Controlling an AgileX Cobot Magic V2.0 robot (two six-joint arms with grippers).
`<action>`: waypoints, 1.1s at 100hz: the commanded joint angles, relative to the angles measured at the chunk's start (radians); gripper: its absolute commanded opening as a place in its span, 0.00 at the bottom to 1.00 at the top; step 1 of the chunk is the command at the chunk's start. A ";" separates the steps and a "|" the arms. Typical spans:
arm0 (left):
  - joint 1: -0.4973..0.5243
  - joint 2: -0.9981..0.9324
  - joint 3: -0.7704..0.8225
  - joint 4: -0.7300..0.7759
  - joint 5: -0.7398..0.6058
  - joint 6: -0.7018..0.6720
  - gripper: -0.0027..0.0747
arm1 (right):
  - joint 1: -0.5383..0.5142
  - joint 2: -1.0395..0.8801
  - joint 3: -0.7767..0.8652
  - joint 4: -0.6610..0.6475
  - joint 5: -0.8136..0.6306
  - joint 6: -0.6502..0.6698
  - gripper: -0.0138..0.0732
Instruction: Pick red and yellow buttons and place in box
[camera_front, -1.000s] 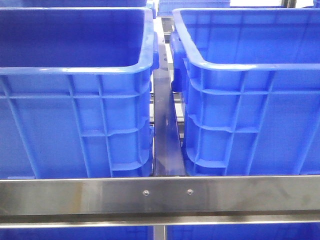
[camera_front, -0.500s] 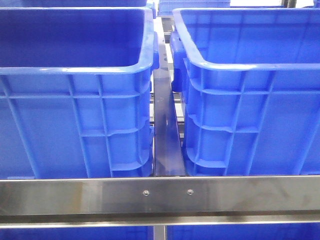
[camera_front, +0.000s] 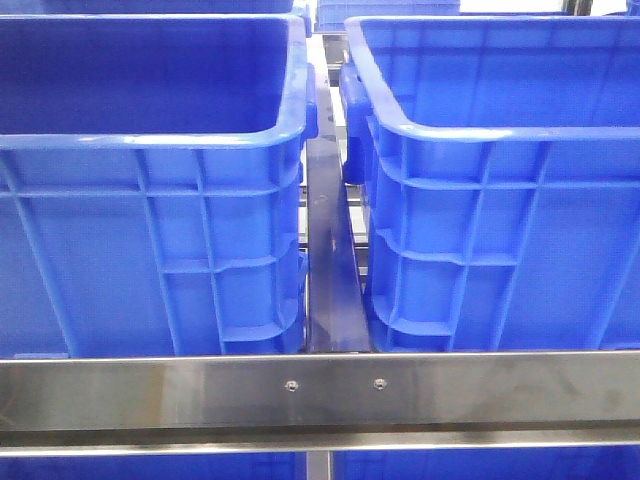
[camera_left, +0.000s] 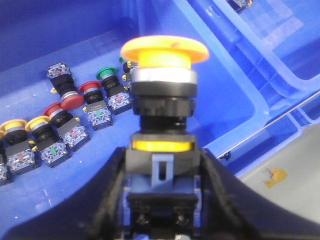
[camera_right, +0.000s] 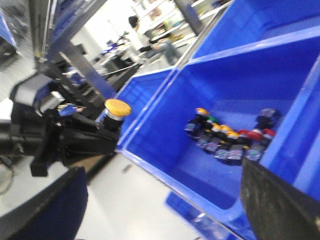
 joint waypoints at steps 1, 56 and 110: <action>-0.007 -0.006 -0.026 -0.008 -0.064 -0.001 0.01 | 0.038 0.072 -0.072 0.095 0.038 0.007 0.89; -0.007 -0.006 -0.026 -0.008 -0.064 0.002 0.01 | 0.568 0.527 -0.397 0.199 -0.143 0.023 0.89; -0.007 -0.006 -0.026 -0.008 -0.064 0.002 0.01 | 0.739 0.767 -0.678 0.206 -0.150 0.082 0.89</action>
